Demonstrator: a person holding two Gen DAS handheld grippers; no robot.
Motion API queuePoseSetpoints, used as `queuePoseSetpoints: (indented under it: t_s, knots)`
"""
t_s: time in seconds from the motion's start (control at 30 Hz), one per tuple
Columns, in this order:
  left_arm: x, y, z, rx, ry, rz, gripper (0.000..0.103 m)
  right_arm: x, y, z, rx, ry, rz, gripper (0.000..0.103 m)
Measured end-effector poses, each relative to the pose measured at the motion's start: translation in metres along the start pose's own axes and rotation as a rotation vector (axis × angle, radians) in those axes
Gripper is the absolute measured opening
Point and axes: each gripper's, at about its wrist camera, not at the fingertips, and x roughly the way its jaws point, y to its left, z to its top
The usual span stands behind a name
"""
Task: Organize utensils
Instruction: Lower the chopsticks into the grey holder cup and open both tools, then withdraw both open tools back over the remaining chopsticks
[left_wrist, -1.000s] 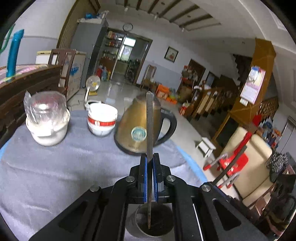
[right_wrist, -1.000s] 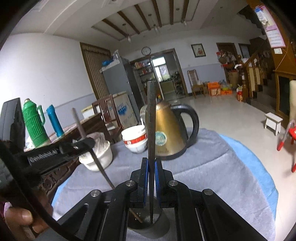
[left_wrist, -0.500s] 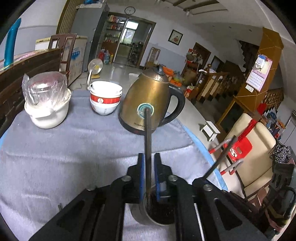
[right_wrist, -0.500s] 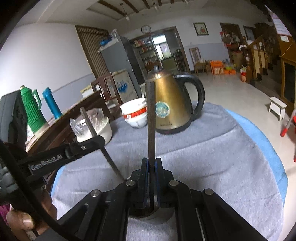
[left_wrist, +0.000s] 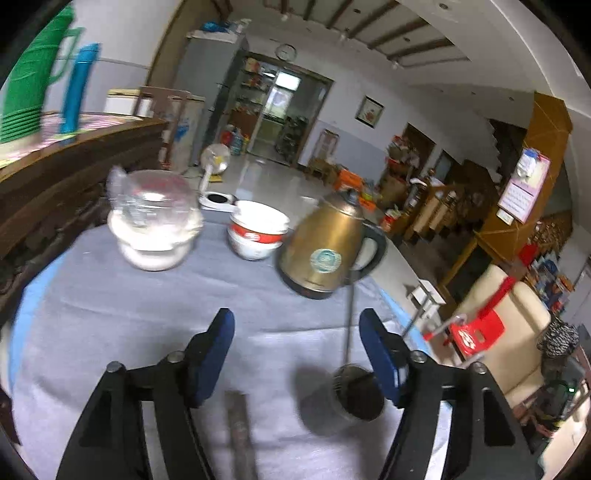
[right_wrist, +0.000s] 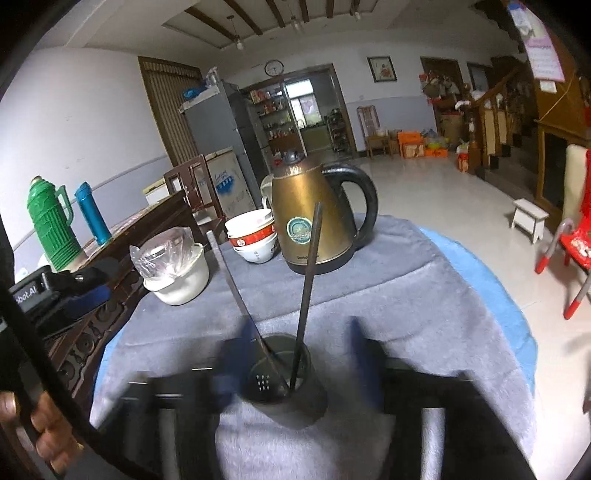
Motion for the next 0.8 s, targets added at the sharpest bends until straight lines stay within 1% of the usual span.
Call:
queuePoseSetpoints:
  t_s: [0.07,0.17,0.23,0.3,0.37,0.4,0.43,0.57,0.8]
  knots:
    - [-0.006,0.016,-0.010,-0.004,0.011,0.048,0.076,-0.011,0.002,-0.010,-0.017,-0.001,-0.003,0.071]
    - [-0.007,0.054,-0.035,-0.036,0.073,0.159,0.076,-0.016,0.003,-0.031,-0.016,0.042,0.010,0.071]
    - [-0.004,0.077,-0.053,-0.054,0.127,0.226,0.076,-0.014,0.004,-0.049,-0.023,0.085,0.004,0.071]
    - [0.003,0.094,-0.070,-0.069,0.183,0.284,0.076,-0.006,0.004,-0.068,-0.021,0.147,0.002,0.071]
    - [0.010,0.108,-0.085,-0.079,0.240,0.322,0.076,0.004,0.003,-0.085,-0.019,0.204,-0.008,0.071]
    - [0.014,0.115,-0.094,-0.078,0.275,0.352,0.076,0.009,0.002,-0.093,-0.014,0.237,-0.014,0.071]
    - [0.017,0.118,-0.100,-0.078,0.295,0.368,0.076,0.013,0.003,-0.100,-0.013,0.263,-0.013,0.071]
    - [0.024,0.126,-0.114,-0.079,0.345,0.388,0.076,0.025,0.007,-0.118,-0.019,0.338,-0.007,0.071]
    - [0.025,0.124,-0.118,-0.057,0.363,0.382,0.076,0.029,0.015,-0.128,-0.036,0.372,-0.001,0.071]
